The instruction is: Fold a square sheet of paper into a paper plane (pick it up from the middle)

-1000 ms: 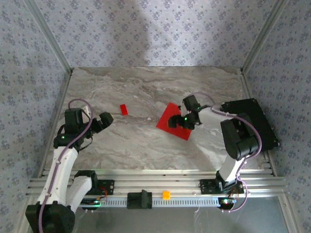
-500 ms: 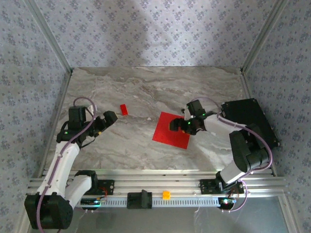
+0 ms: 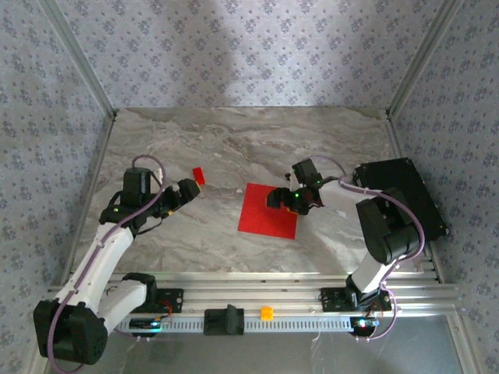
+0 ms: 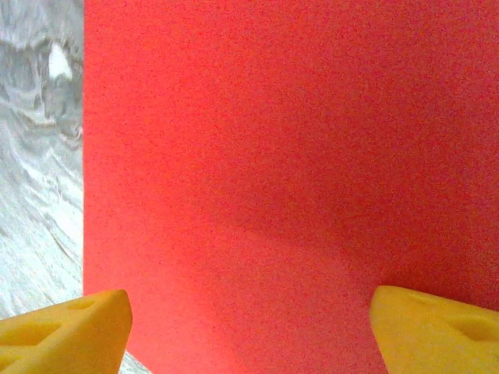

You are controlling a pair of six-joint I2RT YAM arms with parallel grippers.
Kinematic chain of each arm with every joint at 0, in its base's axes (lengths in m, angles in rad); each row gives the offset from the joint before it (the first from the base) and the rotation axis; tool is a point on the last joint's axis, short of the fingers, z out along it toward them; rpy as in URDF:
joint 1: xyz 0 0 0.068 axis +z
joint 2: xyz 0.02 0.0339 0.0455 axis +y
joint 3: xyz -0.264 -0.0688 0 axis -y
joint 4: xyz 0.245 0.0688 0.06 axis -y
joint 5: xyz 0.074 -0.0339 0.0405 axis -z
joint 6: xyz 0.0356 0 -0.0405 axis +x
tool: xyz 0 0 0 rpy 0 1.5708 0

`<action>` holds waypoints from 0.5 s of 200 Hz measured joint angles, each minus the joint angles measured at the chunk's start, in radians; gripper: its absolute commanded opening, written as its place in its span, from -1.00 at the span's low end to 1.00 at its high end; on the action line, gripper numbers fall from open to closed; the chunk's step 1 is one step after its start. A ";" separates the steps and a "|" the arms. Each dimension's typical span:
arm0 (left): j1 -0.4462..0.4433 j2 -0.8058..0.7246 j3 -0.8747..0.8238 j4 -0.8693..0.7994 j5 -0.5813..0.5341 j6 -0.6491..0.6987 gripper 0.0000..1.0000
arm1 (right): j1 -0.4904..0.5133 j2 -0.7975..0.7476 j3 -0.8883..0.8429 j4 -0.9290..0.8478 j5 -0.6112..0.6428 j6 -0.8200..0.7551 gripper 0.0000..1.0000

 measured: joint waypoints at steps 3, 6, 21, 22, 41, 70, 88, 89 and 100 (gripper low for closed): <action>-0.007 0.001 0.000 0.001 -0.002 0.000 0.99 | 0.006 0.003 0.003 -0.001 0.000 -0.005 0.67; -0.014 0.003 0.000 0.002 -0.006 0.000 1.00 | 0.013 0.006 0.006 -0.001 -0.001 -0.010 0.67; -0.053 0.019 0.000 0.005 -0.027 0.000 1.00 | 0.041 0.019 0.023 -0.004 -0.001 -0.030 0.68; -0.054 0.019 0.000 0.005 -0.028 0.000 1.00 | 0.043 0.020 0.024 -0.004 -0.001 -0.032 0.68; -0.093 0.053 0.000 0.003 -0.054 0.000 1.00 | 0.068 0.036 0.047 -0.016 0.001 -0.037 0.68; -0.130 0.094 0.000 0.004 -0.085 -0.005 1.00 | 0.079 0.049 0.052 0.006 0.000 0.011 0.67; -0.140 0.114 0.001 0.004 -0.098 -0.007 1.00 | 0.098 0.064 0.056 0.045 0.001 0.055 0.68; -0.141 0.115 0.002 0.004 -0.099 -0.007 1.00 | 0.099 0.064 0.056 0.046 0.001 0.056 0.68; -0.143 0.122 0.005 0.003 -0.101 -0.006 0.99 | 0.118 0.077 0.068 0.064 0.003 0.080 0.68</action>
